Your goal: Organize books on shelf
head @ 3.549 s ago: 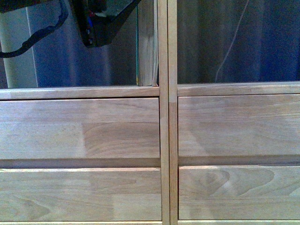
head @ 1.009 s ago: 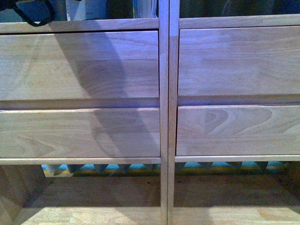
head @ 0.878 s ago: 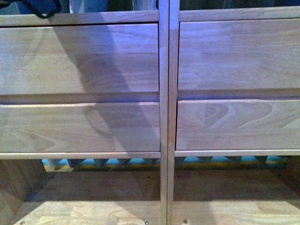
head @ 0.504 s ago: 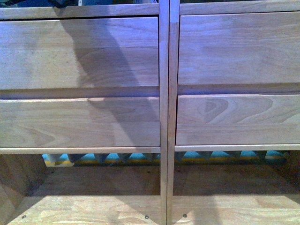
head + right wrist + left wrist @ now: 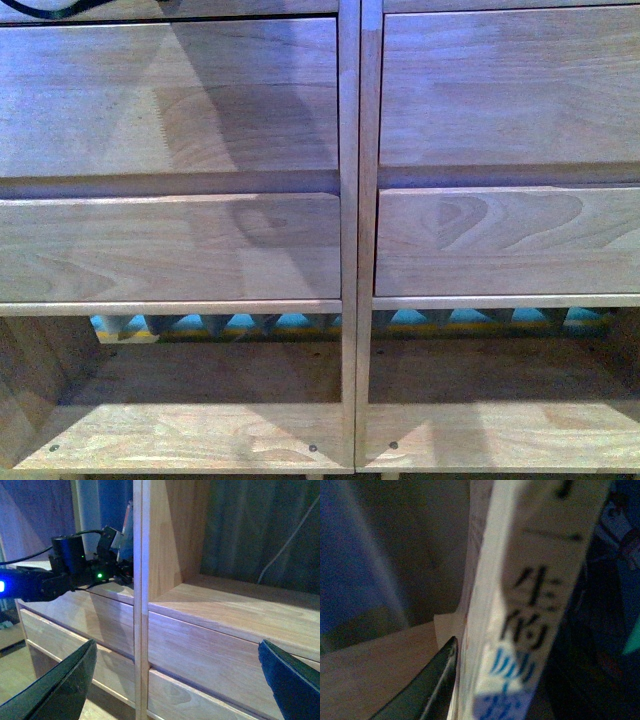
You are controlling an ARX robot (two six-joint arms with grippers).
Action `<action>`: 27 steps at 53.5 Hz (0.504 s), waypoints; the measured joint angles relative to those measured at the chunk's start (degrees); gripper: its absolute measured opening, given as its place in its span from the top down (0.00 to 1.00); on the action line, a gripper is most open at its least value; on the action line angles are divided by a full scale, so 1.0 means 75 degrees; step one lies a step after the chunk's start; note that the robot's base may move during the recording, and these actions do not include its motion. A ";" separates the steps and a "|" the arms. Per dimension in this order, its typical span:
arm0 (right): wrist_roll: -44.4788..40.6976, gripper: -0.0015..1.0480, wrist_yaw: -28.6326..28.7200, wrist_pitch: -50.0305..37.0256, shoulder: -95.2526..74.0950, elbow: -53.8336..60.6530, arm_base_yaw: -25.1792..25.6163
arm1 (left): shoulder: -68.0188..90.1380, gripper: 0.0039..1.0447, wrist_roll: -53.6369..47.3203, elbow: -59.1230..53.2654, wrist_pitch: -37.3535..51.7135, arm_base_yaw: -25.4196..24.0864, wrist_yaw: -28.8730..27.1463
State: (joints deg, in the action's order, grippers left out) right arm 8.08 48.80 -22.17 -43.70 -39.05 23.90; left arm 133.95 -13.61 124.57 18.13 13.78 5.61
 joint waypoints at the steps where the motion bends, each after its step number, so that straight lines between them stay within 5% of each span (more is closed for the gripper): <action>1: 0.0000 0.07 0.0000 0.0000 0.0000 0.0000 0.0000 | -0.0119 0.44 0.0047 -0.0134 -0.0076 -0.0003 0.0006; 15: 0.0000 0.07 0.0000 0.0000 0.0000 0.0000 0.0000 | -0.1912 0.05 0.0484 -0.2795 0.0997 -0.0125 0.0350; 27: 0.0000 0.07 0.0000 0.0000 0.0000 0.0000 0.0000 | -0.4054 0.07 0.0804 -0.5808 0.2326 -0.0522 0.0513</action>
State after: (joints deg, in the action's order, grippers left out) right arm 8.08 48.80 -22.17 -43.70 -39.05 23.90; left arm 103.55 -7.57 81.01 35.57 9.87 9.45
